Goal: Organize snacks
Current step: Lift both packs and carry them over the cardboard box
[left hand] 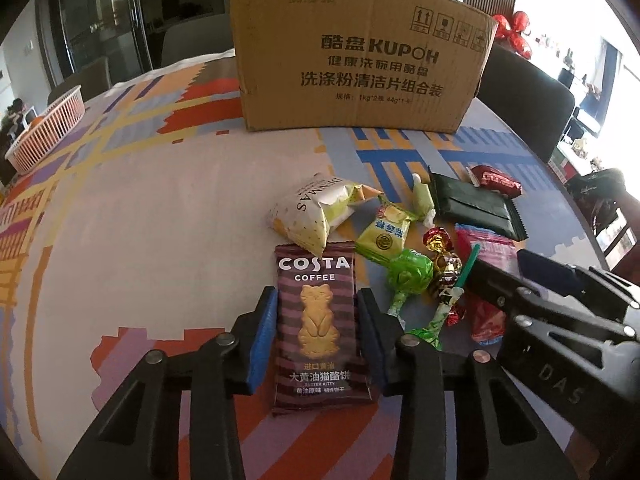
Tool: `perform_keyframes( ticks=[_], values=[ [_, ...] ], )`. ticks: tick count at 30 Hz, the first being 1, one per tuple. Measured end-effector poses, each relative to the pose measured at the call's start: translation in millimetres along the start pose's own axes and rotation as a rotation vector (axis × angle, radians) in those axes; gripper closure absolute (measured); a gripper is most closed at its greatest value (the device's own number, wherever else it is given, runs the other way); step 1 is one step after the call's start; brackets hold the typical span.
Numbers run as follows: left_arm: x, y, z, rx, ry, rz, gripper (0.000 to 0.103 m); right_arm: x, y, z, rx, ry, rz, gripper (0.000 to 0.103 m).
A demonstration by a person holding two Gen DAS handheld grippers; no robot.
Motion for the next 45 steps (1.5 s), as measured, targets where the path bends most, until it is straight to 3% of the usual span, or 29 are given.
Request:
perform_keyframes(
  ticks=[5,24,45],
  values=[
    [4,2,-1,0.012,0.015,-0.008,0.065,2,3,-3,0.019,-0.009,-0.006,0.059],
    [52,-3,-7,0.056,0.026,0.061,0.065,45,6,-7,0.021,-0.072,0.042,0.061],
    [96,-73,-12,0.094,0.036,0.183,0.065,91,-52,-15,0.070,-0.110,0.174,0.061]
  ],
)
Point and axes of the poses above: each gripper's, at about its wrist camera, not at the fingertips, and x roughly against the way its jaws point, z to its right, y to its underside, the point moved 5 cm from there along -x, roughly the way its jaws point, and after that the axes turned 15 degrees about -y, right-handed, at the moved point
